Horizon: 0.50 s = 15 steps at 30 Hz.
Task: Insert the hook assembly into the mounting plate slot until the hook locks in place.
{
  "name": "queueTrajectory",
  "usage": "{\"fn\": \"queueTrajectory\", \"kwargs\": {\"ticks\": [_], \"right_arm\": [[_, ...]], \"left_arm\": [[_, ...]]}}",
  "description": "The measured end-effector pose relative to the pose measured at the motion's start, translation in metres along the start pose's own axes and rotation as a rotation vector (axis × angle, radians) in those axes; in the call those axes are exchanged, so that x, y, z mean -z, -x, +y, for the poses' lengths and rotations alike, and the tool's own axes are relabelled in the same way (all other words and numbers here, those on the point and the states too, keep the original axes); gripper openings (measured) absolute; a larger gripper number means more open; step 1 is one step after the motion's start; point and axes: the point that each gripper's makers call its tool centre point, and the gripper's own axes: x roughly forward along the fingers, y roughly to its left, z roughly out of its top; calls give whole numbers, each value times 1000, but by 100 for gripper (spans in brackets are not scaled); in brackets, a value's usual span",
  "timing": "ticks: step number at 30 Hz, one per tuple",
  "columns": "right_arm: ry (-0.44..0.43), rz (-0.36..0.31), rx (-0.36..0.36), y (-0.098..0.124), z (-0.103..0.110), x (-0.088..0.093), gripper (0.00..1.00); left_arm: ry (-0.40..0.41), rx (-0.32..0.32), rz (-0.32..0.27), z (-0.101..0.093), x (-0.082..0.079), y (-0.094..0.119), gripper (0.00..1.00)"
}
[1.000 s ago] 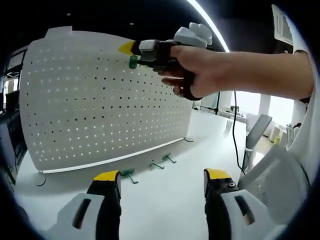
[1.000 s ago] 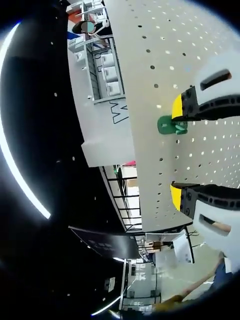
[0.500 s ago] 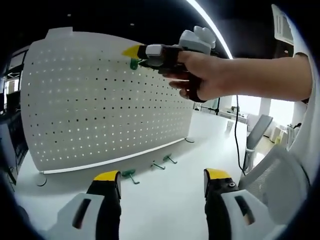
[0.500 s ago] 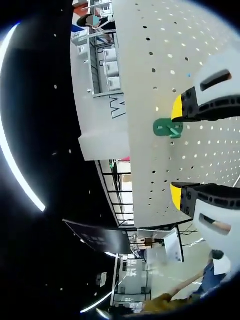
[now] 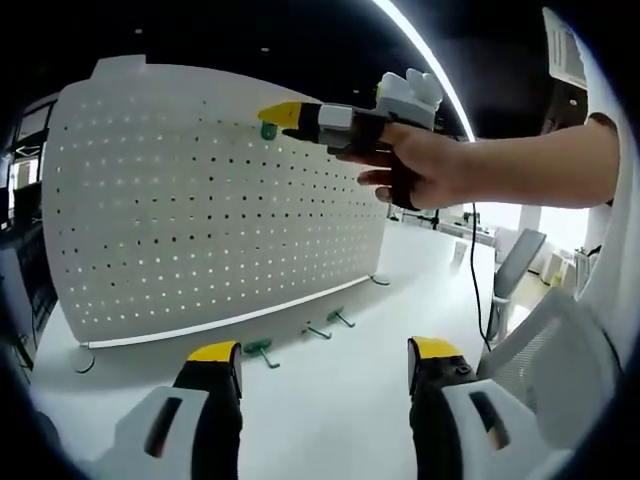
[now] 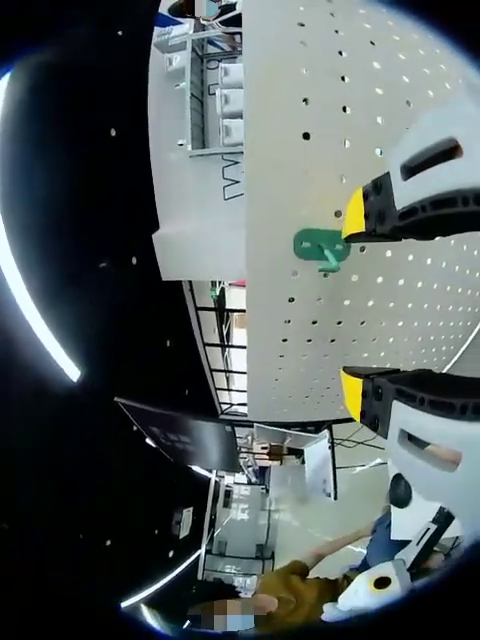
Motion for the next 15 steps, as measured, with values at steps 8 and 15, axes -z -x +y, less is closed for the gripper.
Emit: {"fn": "queueTrajectory", "kwargs": {"ticks": [8, 15], "right_arm": [[29, 35, -24, 29, -3, 14, 48], [22, 82, -19, 55, -2, 34, 49]], "left_arm": [[-4, -10, -7, 3, -4, 2, 69], [-15, -15, 0, 4, -3, 2, 70]]}}
